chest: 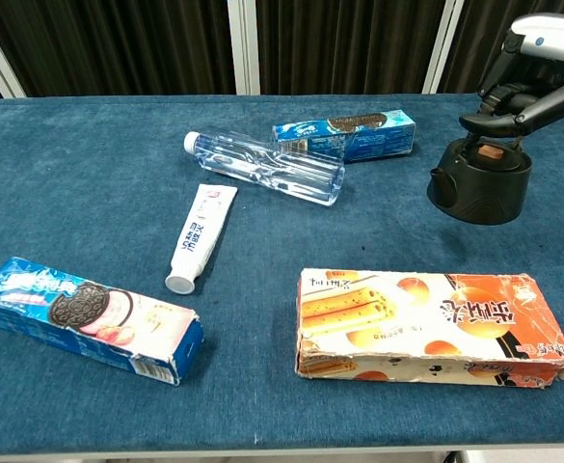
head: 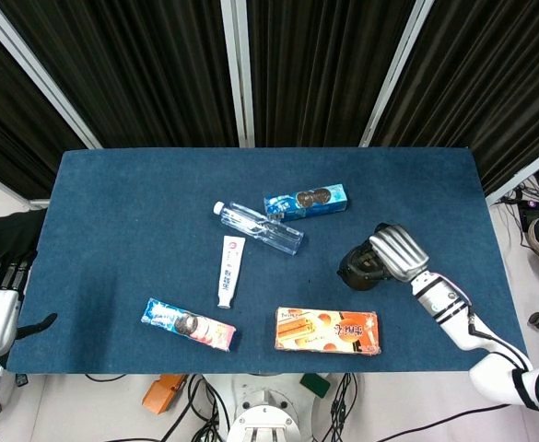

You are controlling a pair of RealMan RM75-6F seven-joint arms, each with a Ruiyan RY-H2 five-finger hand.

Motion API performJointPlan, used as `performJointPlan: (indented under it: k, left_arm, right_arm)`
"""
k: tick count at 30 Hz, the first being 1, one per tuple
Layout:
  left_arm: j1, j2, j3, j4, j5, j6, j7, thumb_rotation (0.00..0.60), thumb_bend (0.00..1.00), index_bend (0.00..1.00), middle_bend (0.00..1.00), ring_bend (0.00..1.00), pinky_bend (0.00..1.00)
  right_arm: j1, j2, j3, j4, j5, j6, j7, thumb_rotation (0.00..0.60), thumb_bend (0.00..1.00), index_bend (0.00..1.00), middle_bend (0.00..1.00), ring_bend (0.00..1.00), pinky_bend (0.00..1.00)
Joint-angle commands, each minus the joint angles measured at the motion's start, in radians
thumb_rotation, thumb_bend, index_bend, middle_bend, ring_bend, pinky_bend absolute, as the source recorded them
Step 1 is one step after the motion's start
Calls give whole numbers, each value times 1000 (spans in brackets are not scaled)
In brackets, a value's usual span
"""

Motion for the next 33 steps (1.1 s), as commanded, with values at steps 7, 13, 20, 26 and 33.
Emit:
performJointPlan:
  k: [7, 13, 20, 26, 33]
  left_arm:
    - [-1, -4, 1, 3, 2, -1, -3, 600, 47, 61, 98, 0, 0]
    - [-2, -7, 1, 5, 2, -1, -6, 600, 47, 61, 98, 0, 0]
    - [-1, -15, 1, 12, -1, -3, -9, 600, 47, 61, 99, 0, 0]
    - [-2, -18, 1, 18, -4, -6, -13, 600, 47, 61, 99, 0, 0]
    - [-3, -23, 0, 25, -6, -10, -18, 600, 48, 61, 99, 0, 0]
  right_arm:
    - [1, -31, 3, 20, -15, 26, -114, 406, 518, 1000, 1000, 1000, 530]
    - [20, -43, 12, 7, -20, 18, -217, 423, 518, 1000, 1000, 1000, 543]
    - [52, -64, 25, -4, -11, -15, -367, 424, 518, 1000, 1000, 1000, 544]
    - [76, -84, 27, -12, 0, -47, -474, 435, 518, 1000, 1000, 1000, 544]
    - [90, -105, 30, -14, 26, -67, -545, 439, 518, 1000, 1000, 1000, 545]
